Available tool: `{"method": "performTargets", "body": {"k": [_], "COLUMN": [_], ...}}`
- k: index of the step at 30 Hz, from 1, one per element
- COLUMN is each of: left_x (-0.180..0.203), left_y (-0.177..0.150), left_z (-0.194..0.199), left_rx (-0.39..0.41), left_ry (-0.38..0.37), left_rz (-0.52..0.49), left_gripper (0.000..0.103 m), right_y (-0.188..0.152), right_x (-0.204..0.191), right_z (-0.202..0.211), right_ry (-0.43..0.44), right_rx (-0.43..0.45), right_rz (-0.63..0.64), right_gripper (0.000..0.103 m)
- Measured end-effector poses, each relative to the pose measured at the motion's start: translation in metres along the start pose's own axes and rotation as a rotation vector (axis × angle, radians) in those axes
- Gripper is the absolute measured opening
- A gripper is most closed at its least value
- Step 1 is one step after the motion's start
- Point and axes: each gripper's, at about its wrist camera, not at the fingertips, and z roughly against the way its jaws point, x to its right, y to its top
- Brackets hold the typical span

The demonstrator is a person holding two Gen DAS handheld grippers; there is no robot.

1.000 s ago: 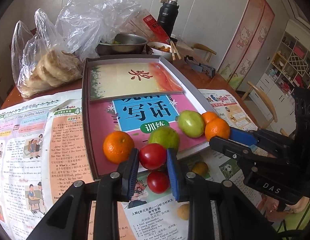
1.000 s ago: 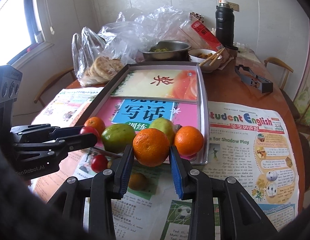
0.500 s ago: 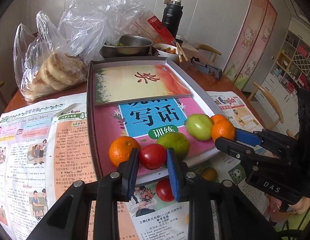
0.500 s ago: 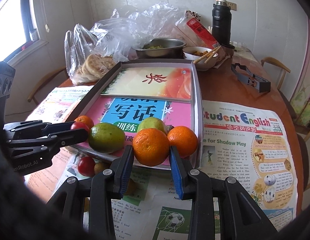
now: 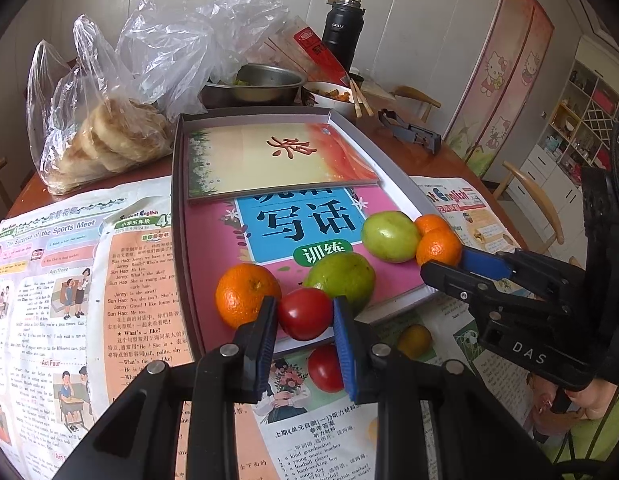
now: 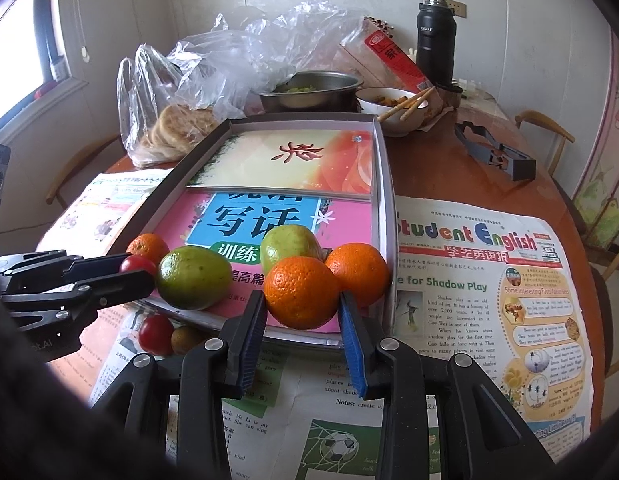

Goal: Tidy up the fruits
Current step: 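Open both tools to release the fruit on the tray and withdraw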

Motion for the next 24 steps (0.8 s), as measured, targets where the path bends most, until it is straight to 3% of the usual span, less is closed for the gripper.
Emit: {"method": "performTargets", "body": {"k": [24], "left_x": [0.0027], "left_y": [0.0000], "left_z": [-0.0029], "left_rx": [0.006], "left_ry": [0.019], "left_rz": [-0.011], "left_gripper": [0.028], "right_y": [-0.0005], "right_x": [-0.0072], "right_z": [0.0019], "right_ry": [0.012], "right_rx": [-0.007], "right_rz": [0.008], "right_gripper": [0.044]}}
